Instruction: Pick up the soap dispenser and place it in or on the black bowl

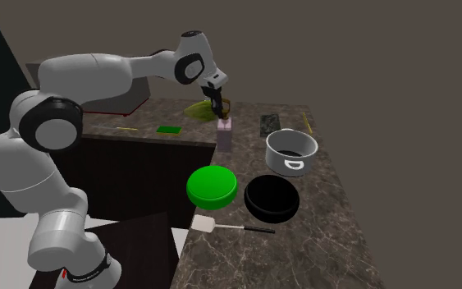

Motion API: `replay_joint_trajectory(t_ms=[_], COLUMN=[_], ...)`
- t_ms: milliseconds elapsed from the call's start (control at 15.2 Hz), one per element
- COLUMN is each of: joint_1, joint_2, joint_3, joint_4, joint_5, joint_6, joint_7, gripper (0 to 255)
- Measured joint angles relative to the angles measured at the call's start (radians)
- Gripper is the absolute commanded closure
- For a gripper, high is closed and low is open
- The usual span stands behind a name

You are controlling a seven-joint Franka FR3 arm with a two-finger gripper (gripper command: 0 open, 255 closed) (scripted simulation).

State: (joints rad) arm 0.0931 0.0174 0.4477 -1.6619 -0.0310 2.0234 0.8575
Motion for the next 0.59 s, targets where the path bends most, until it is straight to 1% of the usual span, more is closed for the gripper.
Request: replay_joint_trajectory(t_ms=[594], joint_1=[0.005], joint_2=[0.030], joint_3=[0.004], joint_4=[0.158], joint_5=[-0.014], joint_6=[-0.131], joint_7=[0.004], gripper=[255])
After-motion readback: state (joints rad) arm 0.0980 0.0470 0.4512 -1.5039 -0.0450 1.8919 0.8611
